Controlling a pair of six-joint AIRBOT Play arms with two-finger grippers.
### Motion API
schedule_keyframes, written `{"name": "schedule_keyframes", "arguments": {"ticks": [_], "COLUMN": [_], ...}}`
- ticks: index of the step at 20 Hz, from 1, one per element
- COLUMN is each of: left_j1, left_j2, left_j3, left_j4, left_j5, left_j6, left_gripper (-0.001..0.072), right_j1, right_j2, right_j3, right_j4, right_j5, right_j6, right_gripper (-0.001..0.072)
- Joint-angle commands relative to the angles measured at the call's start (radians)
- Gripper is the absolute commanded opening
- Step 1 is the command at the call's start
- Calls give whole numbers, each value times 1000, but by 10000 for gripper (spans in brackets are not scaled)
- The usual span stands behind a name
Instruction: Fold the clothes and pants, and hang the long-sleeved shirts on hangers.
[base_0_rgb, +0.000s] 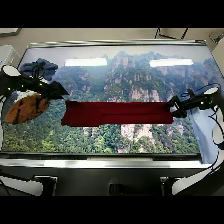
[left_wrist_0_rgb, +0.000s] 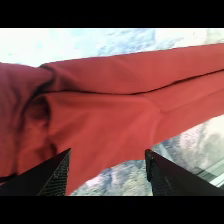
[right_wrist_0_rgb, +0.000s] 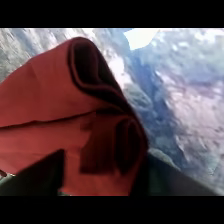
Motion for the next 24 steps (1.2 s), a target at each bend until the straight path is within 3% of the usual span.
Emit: {"name": "schedule_keyframes", "arguments": {"ticks": [1,2,3,5,7,8,13,18,20,24], "left_j1": [-25,-40,-61,-128,-232,-290,-515,-647,-715,-859], "left_j2": [29,28,26,15,-7,-25,-191,-293,-329,-380], "left_j3": [2,1,0,-1,-16,-26,-31,-31,-29,-27], "left_j4": [-39,-38,-38,-39,-39,-39,-62,-266,-319,-612], "left_j5": [21,37,65,156,278,323,337,441,541,766], "left_j6": [2,2,2,1,0,-1,-98,-125,-225,-226], "left_gripper": [515,513,485,285,177,19,26,25,24,24], "right_j1": [34,35,37,39,56,70,200,295,336,412], "right_j2": [-27,-22,-9,51,143,193,441,626,661,676], "right_j3": [1,5,14,21,21,21,21,21,21,21], "right_j4": [40,75,108,149,167,167,168,177,182,171], "right_j5": [-23,-7,19,55,71,74,97,77,71,5], "right_j6": [-8,-26,-60,-79,-82,-82,-7,46,47,80], "right_gripper": [213,34,35,34,34,34,35,35,35,36]}}
